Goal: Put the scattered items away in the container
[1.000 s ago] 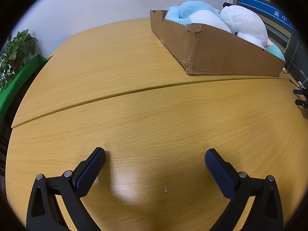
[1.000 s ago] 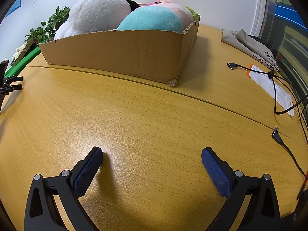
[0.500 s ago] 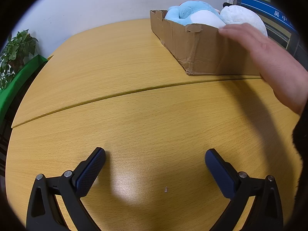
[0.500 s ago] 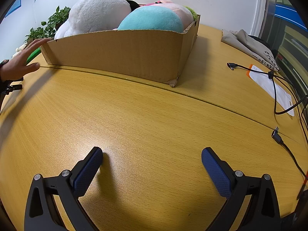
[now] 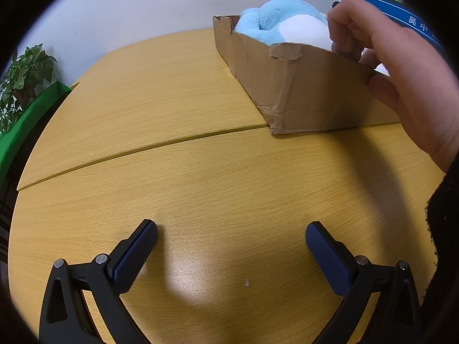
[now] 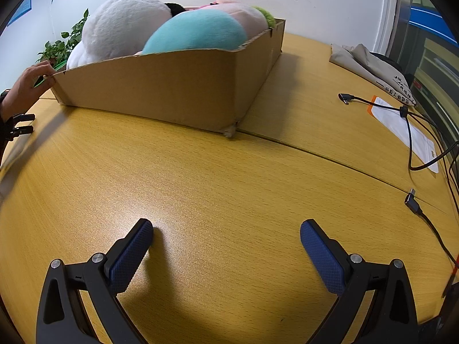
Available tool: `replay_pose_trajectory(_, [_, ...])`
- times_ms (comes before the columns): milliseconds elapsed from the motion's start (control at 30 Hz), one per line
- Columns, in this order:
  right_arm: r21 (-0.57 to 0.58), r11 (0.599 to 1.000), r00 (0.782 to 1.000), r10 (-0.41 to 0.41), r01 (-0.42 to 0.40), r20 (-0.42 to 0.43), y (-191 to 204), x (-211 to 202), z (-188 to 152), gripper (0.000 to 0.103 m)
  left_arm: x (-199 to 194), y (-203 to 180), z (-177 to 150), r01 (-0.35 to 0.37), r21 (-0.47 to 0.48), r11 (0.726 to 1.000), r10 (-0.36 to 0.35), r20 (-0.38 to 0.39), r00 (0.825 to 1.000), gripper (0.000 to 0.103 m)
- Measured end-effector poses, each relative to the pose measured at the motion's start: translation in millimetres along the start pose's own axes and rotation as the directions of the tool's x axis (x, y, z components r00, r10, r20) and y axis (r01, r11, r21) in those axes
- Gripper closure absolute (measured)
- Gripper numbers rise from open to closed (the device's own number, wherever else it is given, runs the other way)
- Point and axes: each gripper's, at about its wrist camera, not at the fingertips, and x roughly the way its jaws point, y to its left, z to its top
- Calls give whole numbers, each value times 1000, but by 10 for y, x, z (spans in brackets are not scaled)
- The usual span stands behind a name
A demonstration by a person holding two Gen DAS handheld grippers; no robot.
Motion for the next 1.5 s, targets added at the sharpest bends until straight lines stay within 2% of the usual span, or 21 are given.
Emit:
replay_pose_trajectory(133, [-4,1000,1000,10,-10,1,-20,-12,-9,0,0,1,2,0,0,1000,0,0,1000,0])
replay_pose_trajectory(233, [-93,993,997,76,-76,-1,-139,-42,-44,0,0,-4,0,0,0,1000,0,0,1000,0])
replay_pose_trajectory(433, [-143,984,994,111,-110,-5,-409,-88,-125,0,-2,0,2,0,0,1000,0,0,1000,0])
replay_pose_trajectory(1400, [-151,982,994,112,-112,-6,-414,-99,-118,0,-7,-8,1,-1,1,1000,1,-1,1000,0])
replay_pose_trajectory(1500, [-152,982,994,113,-112,-6,-416,-102,-116,0,-23,134,-2,-38,-61,997,38,-1,999,0])
